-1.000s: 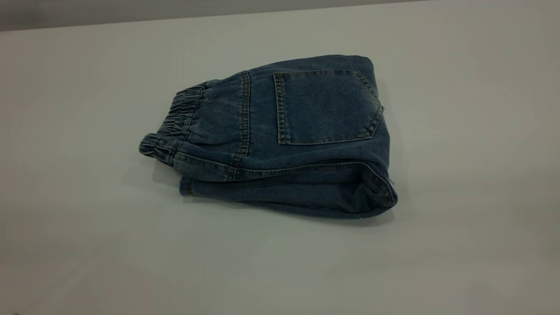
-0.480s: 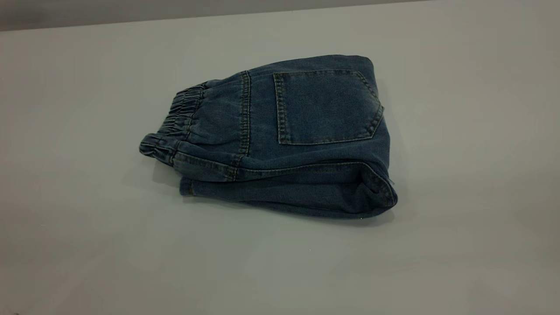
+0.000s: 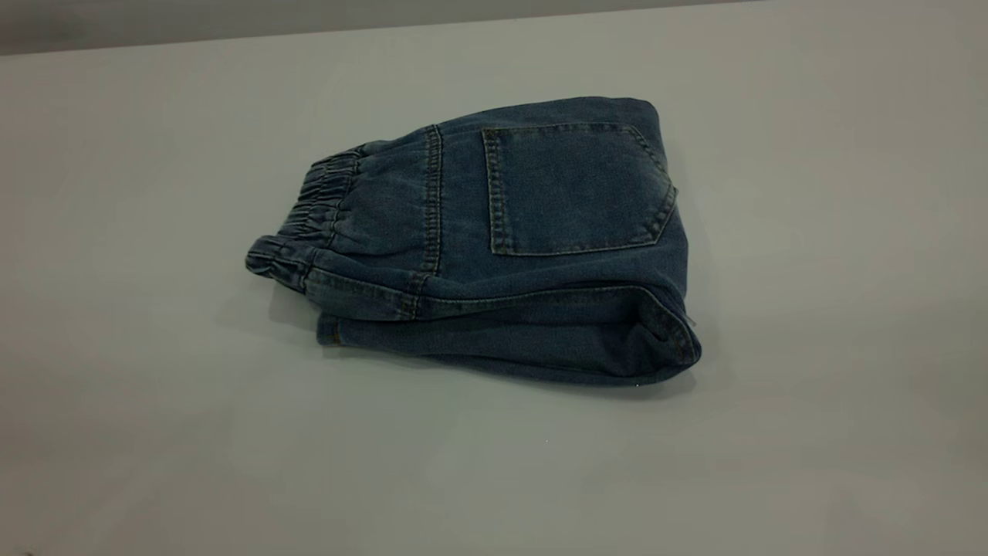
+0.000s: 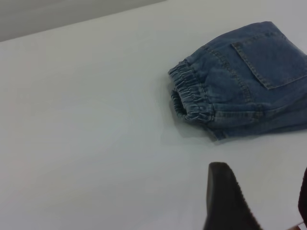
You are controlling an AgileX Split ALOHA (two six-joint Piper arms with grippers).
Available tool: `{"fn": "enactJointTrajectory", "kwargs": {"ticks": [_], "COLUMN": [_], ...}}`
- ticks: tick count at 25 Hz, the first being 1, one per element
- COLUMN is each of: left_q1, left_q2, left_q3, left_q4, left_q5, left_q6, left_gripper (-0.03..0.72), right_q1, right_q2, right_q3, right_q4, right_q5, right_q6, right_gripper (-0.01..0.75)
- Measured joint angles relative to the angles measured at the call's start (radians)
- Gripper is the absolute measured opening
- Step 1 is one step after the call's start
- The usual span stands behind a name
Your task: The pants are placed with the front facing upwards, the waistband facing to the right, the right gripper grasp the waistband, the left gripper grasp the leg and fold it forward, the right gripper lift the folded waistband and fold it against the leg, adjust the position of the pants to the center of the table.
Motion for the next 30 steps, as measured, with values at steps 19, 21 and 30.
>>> {"fn": "enactJointTrajectory", "kwargs": {"ticks": [19, 21, 30], "left_q1": [0.060, 0.120, 0.333], "left_q2": [0.000, 0.000, 0.000], "left_q3": [0.000, 0.000, 0.000], "left_q4": [-0.001, -0.001, -0.001], "left_q5": [0.001, 0.001, 0.001], "left_q6": [0.001, 0.001, 0.001], "left_gripper": [0.341, 0.341, 0.341], "right_q1": [-0.642, -0.642, -0.641], "right_q2": [-0.031, -0.031, -0.031], "right_q3": [-0.001, -0.001, -0.001], "right_q4": [0.017, 0.017, 0.017], "right_q5": [0.002, 0.001, -0.002], "right_q6": [0.000, 0.000, 0.000], "right_gripper": [0.349, 0.349, 0.349]}}
